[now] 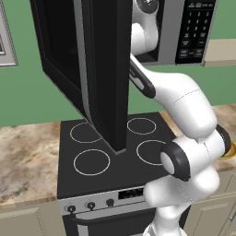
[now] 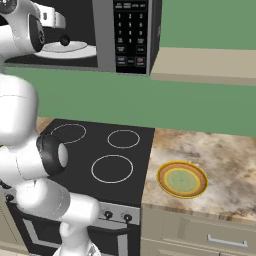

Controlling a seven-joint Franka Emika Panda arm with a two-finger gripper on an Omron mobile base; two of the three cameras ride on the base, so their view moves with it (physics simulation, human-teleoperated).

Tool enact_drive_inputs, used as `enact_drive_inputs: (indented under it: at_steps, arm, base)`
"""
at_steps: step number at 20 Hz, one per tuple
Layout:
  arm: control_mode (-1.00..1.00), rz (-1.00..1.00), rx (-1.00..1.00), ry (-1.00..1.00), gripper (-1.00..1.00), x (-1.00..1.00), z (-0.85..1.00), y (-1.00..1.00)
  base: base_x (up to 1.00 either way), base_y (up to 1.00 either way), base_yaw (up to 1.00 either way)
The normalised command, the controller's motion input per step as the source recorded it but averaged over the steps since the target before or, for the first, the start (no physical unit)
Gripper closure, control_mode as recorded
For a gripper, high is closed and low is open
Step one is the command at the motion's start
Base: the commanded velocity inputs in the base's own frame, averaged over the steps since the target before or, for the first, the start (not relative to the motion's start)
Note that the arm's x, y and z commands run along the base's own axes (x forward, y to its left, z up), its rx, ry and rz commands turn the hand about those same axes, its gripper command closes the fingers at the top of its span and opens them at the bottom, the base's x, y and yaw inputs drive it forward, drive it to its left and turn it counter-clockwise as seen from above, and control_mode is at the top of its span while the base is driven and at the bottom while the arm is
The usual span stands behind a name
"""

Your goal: Pick the eggplant from the counter and place it in the microwave. Then turn on the microwave.

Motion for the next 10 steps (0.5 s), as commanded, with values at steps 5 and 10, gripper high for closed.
enact_drive_inputs:
  at_steps: [5,10]
  arm:
    - [-1.00,0.00,0.03,0.00,-1.00,-0.38,0.02,-0.05]
    - [-1.00,0.00,0.04,0.00,-1.00,-0.43,0.00,-0.10]
  base:
    - [0.00,0.00,0.00]
    - [0.00,0.00,0.00]
